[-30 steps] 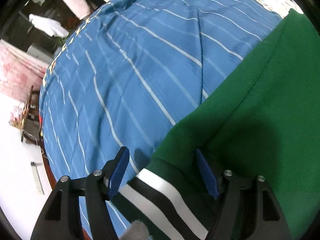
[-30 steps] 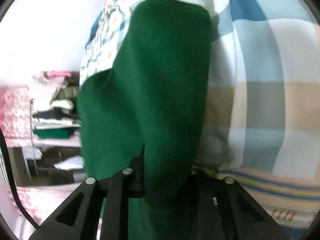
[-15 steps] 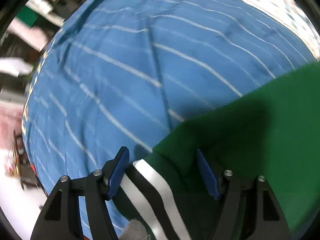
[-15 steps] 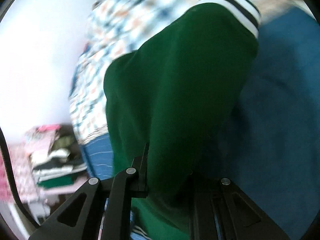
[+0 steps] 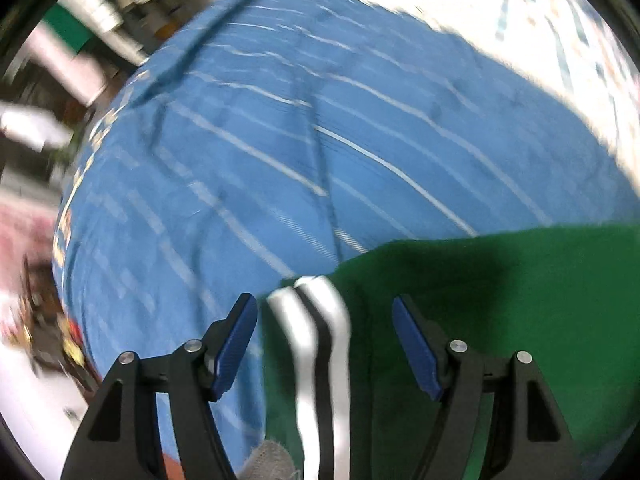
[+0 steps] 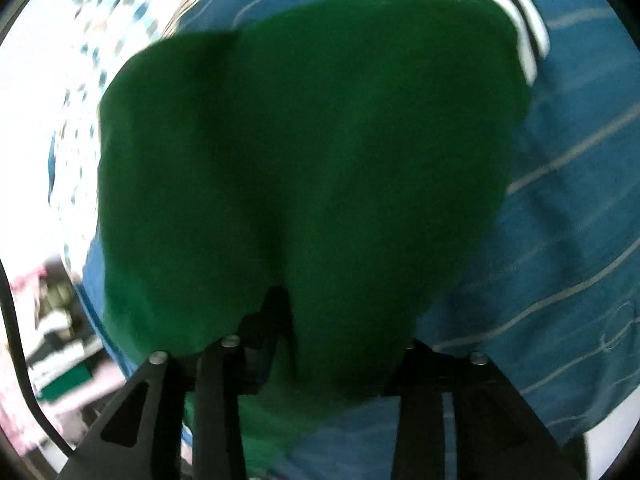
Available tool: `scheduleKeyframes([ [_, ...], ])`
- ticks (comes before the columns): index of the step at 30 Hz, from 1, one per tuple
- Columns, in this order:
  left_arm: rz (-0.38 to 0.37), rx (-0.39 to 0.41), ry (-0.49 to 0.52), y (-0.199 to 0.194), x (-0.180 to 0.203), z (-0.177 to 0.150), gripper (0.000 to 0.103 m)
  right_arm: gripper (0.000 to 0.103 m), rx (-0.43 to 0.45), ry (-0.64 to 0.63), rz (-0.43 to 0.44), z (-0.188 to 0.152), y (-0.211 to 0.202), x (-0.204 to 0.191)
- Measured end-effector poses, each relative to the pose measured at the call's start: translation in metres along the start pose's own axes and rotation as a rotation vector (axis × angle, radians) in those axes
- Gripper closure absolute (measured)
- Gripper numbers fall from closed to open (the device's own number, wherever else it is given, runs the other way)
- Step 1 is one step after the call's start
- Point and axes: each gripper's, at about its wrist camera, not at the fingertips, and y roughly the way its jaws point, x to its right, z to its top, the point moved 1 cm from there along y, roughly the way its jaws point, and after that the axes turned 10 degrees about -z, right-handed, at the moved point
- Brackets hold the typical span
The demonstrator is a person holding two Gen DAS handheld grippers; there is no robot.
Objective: Fold large clothes
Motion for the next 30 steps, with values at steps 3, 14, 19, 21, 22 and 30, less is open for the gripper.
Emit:
scheduleKeyframes([
  [3,-0.037,0.024,-0.139,-0.028,-0.026,-0.015,0.033,0.045,0.018,-0.124,-0.081,-0.015,-0.025,-0.008],
  [14,-0.128,-0.042,-0.237,0.043,-0.026,-0.029,0.039,0.027,0.244,-0.51,-0.16,-0.012,-0.102,-0.069],
  [19,-0.098,-0.04,-0.166,0.058,-0.013,-0.012,0.037,0.027,0.307,-0.657,-0.205,0.05,-0.106,-0.139],
  [21,-0.073,-0.032,-0.13,0.058,-0.006,-0.012,0.036,0.027,0.31,-0.701,-0.222,0.071,-0.09,-0.177],
  [22,-0.065,-0.03,-0.118,0.058,-0.004,-0.012,0.036,0.027,0.304,-0.722,-0.219,0.079,-0.076,-0.192],
  [30,-0.062,-0.024,-0.131,0.06,-0.002,-0.012,0.035,0.091,0.019,-0.76,-0.11,0.125,-0.001,-0.221],
])
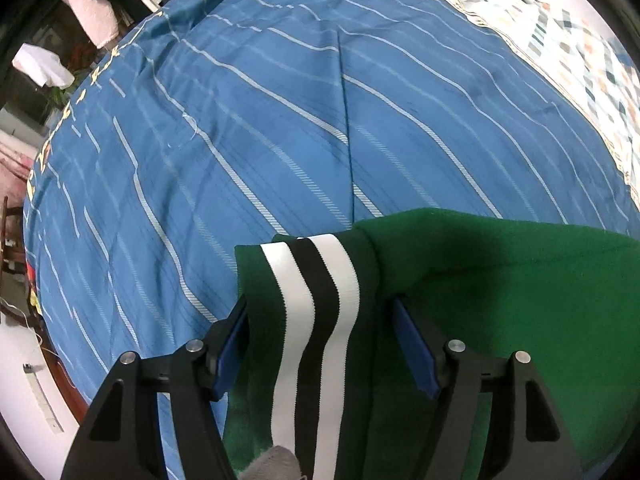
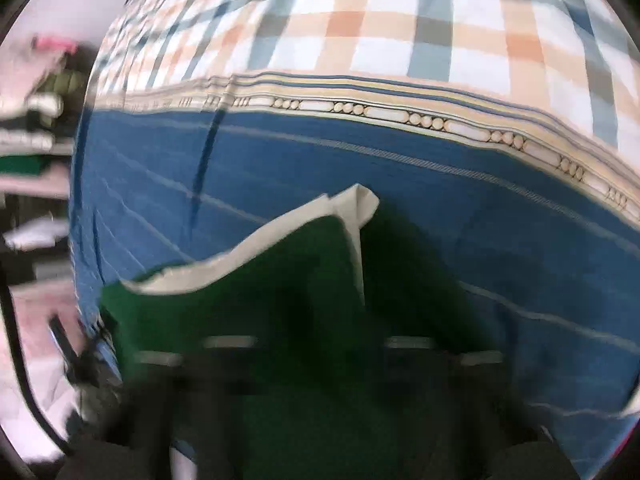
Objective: Fold large clothes
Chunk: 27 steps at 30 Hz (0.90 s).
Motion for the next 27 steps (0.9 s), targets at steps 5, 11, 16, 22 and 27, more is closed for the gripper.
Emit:
scheduleKeyframes([
  [5,-0.003,0.001,0.01,0.001,-0.008,-0.003,0.026,0.096,0.188,0.155,0.051,0.003,-0.032,0.013],
  [11,0.046,-0.006,-0.007,-0.013,-0.009,0.005,0.021,0.093,0.047,0.232,-0.063,0.011,0.017,0.015],
  [16,0.127,0.062,0.076,-0.062,0.041,-0.003,0.01,0.078,0.194,0.163,-0.18,-0.001,-0.042,0.0],
  [22,-0.014,0.072,0.139,-0.046,0.139,0.008,0.007,0.055,0.281,0.055,-0.109,-0.028,-0.085,-0.049],
  [27,0.043,-0.037,0.247,0.034,0.192,0.022,0.005,0.057,0.165,-0.05,-0.152,-0.019,-0.031,-0.093],
])
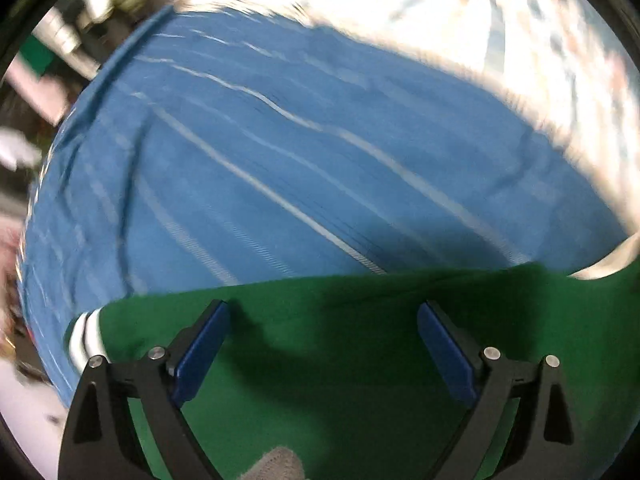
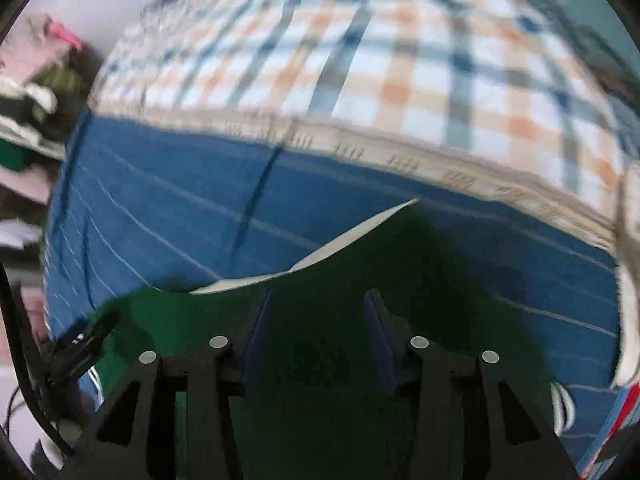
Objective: Fold large clothes
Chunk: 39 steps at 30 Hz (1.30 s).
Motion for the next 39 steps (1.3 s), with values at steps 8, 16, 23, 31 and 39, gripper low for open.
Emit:
scheduleKeyframes([
  [8,-0.079,-0.003,-0.041,0.018,-0.029,0.005,0.0,0.073,-0.122,0.1,-0.145,0.019,0.091,-0.014],
  [16,-0.06,0.063,-0.225,-0.075,-0.089,-0.056,0.0,0.068,-0.121,0.146,0.019,-0.004,0.028,0.007],
  [23,0.079,-0.059,-0.586,-0.125,-0.19,-0.221,0.0,0.068,-0.191,0.051,0.131,-0.091,0.006,-0.021],
  [31,-0.125,-0.007,-0.909,-0.114,-0.221,-0.304,0.001,0.067,-0.298,-0.15,0.004,-0.143,0.079,-0.092],
  [39,-0.332,0.223,-1.137,-0.06,-0.243,-0.282,0.024,0.067,-0.335,-0.075,0.111,-0.16,0.049,-0.061],
])
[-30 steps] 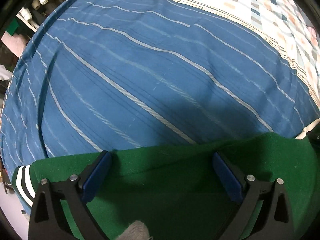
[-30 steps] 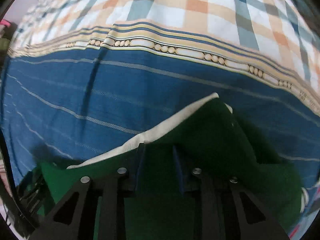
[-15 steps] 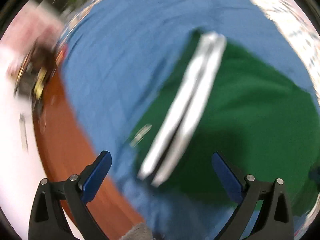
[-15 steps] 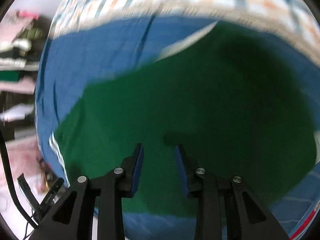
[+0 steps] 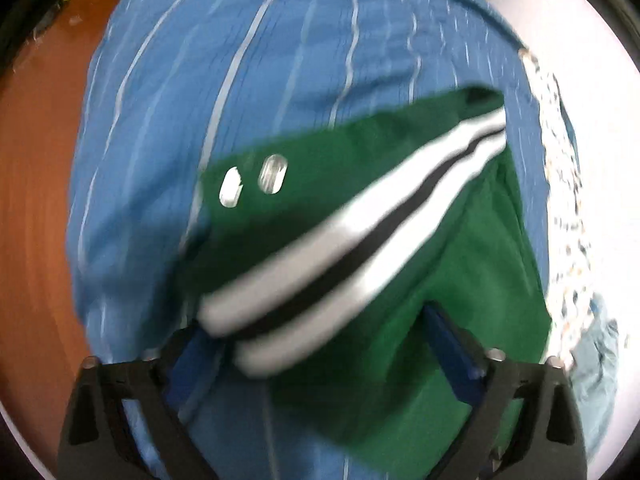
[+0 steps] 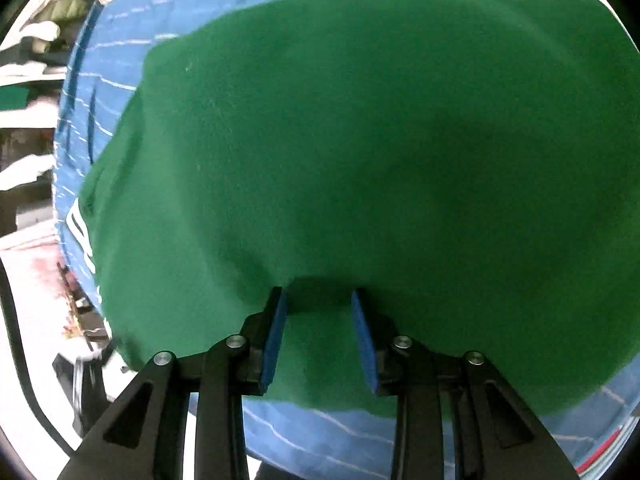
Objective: Fold large clothes
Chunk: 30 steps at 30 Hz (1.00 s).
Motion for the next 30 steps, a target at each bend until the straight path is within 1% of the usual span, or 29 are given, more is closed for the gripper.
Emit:
scheduleKeyframes([
  [1,0.022,0.015,0.023,0.003,0.005,-0.002,0.039,0.067,0.011,0.008,0.007,-0.006,-0.004,0.004],
  [2,0.027,0.025,0.042,0.005,0.009,0.004,0.055,0.067,0.022,0.021,0.02,-0.012,-0.007,0.008],
  [3,0.024,0.043,0.065,0.004,0.014,0.007,0.068,0.067,0.03,0.038,0.035,-0.017,-0.01,0.012],
  [4,0.029,0.05,0.107,0.006,0.018,0.011,0.077,0.067,0.036,0.055,0.05,-0.018,-0.011,0.012],
  [6,0.026,0.044,0.142,0.008,0.026,0.022,0.078,0.067,0.049,0.082,0.07,-0.026,-0.013,0.019],
  [9,0.012,0.054,0.212,0.016,0.044,0.055,0.078,0.067,0.063,0.101,0.085,-0.039,-0.015,0.028],
  [10,0.007,0.063,0.236,0.021,0.051,0.047,0.079,0.067,0.062,0.1,0.101,-0.039,-0.02,0.035],
  [11,0.002,0.07,0.256,0.027,0.058,0.054,0.079,0.067,0.061,0.097,0.126,-0.039,-0.028,0.045],
  [12,-0.001,0.077,0.273,0.031,0.062,0.061,0.079,0.067,0.069,0.089,0.145,-0.035,-0.036,0.047],
  [14,-0.017,0.073,0.29,0.038,0.064,0.072,0.079,0.067,0.101,0.051,0.139,-0.024,-0.038,0.029],
  [15,-0.028,0.06,0.292,0.045,0.066,0.075,0.079,0.067,0.109,0.036,0.136,-0.021,-0.04,0.027],
  [16,-0.039,0.042,0.287,0.05,0.063,0.077,0.077,0.067,0.117,0.02,0.126,-0.013,-0.036,0.016],
  [17,-0.04,0.033,0.286,0.051,0.06,0.075,0.068,0.067,0.122,0.012,0.113,-0.004,-0.031,0.008],
  [18,-0.056,0.023,0.288,0.05,0.056,0.074,0.063,0.067,0.121,-0.003,0.096,0.005,-0.023,-0.002],
  [19,-0.087,0.0,0.275,0.05,0.05,0.072,0.051,0.067,0.129,-0.028,0.055,0.014,-0.014,-0.01],
  [20,-0.121,-0.01,0.261,0.049,0.045,0.071,0.05,0.066,0.141,-0.044,0.022,0.019,-0.008,-0.014],
  [21,-0.166,-0.01,0.238,0.048,0.038,0.07,0.049,0.066,0.146,-0.052,0.009,0.019,-0.006,-0.015],
  [23,-0.216,-0.008,0.2,0.047,0.033,0.068,0.047,0.067,0.147,-0.071,-0.001,0.016,-0.007,-0.007],
  [25,-0.236,0.001,0.18,0.049,0.033,0.066,0.044,0.067,0.137,-0.057,0.041,0.013,-0.012,0.001],
  [28,-0.21,0.034,0.197,0.051,0.043,0.063,0.043,0.067,0.095,0.006,0.159,0.008,-0.023,0.023],
  [29,-0.191,0.055,0.218,0.05,0.049,0.062,0.048,0.067,0.092,0.017,0.197,0.006,-0.029,0.029],
  [30,-0.167,0.077,0.251,0.048,0.055,0.059,0.057,0.067,0.101,0.015,0.219,0.005,-0.036,0.033],
])
